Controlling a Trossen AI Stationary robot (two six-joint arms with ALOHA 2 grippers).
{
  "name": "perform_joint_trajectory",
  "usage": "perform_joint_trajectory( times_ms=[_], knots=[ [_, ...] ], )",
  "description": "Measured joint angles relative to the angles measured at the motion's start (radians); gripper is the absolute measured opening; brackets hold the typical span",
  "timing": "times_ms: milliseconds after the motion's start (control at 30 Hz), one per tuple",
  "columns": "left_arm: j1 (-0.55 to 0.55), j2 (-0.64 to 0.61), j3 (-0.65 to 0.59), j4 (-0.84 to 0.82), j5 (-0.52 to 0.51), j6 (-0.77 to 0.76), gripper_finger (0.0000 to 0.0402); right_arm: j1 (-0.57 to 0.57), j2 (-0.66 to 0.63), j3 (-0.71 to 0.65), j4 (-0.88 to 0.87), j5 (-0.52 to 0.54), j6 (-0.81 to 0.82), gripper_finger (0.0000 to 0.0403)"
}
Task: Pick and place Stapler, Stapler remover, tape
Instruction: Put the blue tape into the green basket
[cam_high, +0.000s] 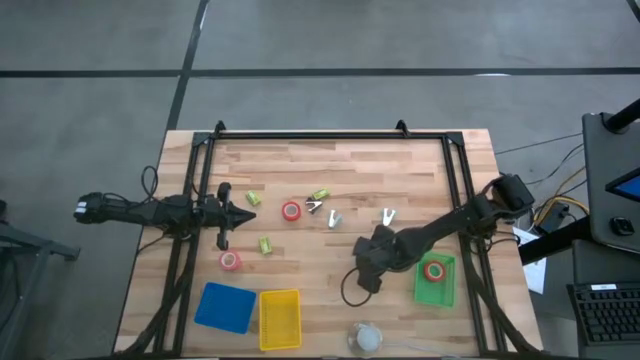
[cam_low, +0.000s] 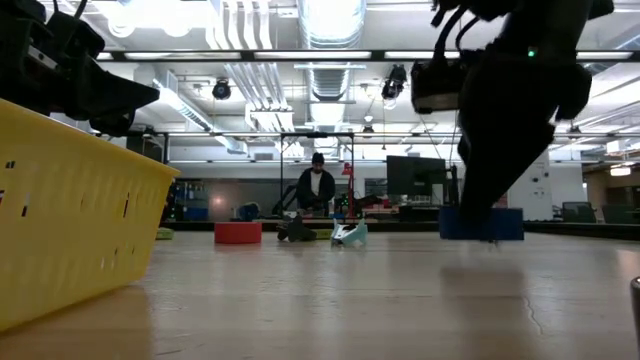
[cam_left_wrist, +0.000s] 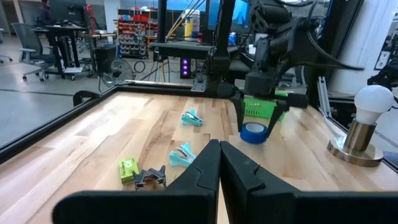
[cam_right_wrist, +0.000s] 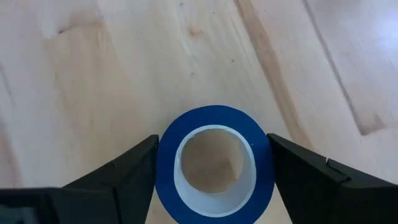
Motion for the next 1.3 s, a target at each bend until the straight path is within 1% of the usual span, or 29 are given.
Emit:
perform_joint_trajectory(
  times_ms=[167,300,433,633,800,1033,1300],
  knots=[
    [0.0,0.003,0.0,-0.008,0.0,0.0,0.0012,0.009,-0.081,0.0,-0.062,-0.017,0.054,0.027],
    [0.0,0.006,0.0,-0.009,0.0,0.0,0.0012,0.039,-0.15,-0.001,-0.108,-0.018,0.099,0.0274],
    [0.0,0.006,0.0,-0.01,0.0,0.0,0.0012,0.083,-0.223,-0.001,-0.177,-0.011,0.185,0.0274],
    [0.0,0.006,0.0,-0.01,0.0,0.0,0.0012,0.191,-0.299,-0.001,-0.296,0.044,0.376,0.027],
    [0.0,0.006,0.0,-0.011,0.0,0.0,0.0012,0.294,-0.331,-0.003,-0.406,0.097,0.559,0.0275],
    [0.0,0.006,0.0,-0.012,0.0,0.0,0.0012,0.431,-0.337,-0.009,-0.575,0.108,0.841,0.0272],
    [0.0,0.006,0.0,-0.012,0.0,0.0,0.0012,0.542,-0.334,-0.067,-0.609,0.125,1.105,0.0279]
  ],
)
